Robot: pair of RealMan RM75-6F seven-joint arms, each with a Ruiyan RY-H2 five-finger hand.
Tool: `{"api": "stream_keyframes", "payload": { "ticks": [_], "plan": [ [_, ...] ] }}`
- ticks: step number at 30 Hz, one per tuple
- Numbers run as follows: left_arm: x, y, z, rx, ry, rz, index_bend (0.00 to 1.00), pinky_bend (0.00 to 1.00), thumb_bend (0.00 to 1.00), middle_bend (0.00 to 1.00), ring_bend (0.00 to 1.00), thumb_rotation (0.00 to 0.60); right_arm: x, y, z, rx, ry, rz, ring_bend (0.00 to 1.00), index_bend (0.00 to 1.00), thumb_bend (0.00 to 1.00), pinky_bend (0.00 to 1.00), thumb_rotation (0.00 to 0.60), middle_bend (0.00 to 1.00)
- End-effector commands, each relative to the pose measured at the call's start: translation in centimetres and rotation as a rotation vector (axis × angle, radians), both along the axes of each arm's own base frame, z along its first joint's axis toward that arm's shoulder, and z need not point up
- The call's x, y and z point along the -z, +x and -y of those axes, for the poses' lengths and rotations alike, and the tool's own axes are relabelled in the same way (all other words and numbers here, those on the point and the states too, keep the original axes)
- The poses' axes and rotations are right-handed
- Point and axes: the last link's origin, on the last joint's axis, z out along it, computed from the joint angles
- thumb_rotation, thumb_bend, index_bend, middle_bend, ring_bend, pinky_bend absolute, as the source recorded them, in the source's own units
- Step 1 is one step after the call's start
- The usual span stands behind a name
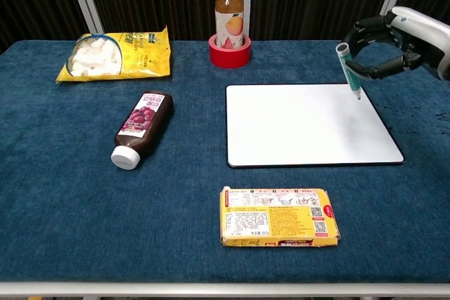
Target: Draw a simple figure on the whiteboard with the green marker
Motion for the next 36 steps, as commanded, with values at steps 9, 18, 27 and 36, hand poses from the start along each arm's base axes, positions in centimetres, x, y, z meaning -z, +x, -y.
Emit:
{"api": "stream_keyframes", "payload": {
  "ticks": [9,18,27,36],
  "plan": [
    [0.0,-0.4,0.4,-0.006,0.000,0.018,0.15,0.00,0.10,0.06,0.01,0.600,6.1,3.8,0.8,0.128,0.127,0.318,0.36,0.70,0.40,0.14,0.600,0.60],
    [0.1,-0.8,0.5,-0.011,-0.004,0.030,0.15,0.00,0.10,0.06,0.01,0.600,7.7,3.2,1.1,0.160,0.109,0.282,0.36,0.70,0.40,0.14,0.600,0.60],
    [0.1,-1.2,0.6,-0.018,0.003,0.040,0.15,0.00,0.10,0.06,0.01,0.600,9.0,3.9,1.5,0.157,0.119,0.293,0.36,0.70,0.40,0.14,0.600,0.60],
    [0.2,-1.6,0.8,-0.029,0.005,0.042,0.15,0.00,0.10,0.06,0.01,0.600,11.6,7.1,0.2,0.085,0.205,0.298,0.36,0.70,0.40,0.14,0.600,0.60]
  ]
}}
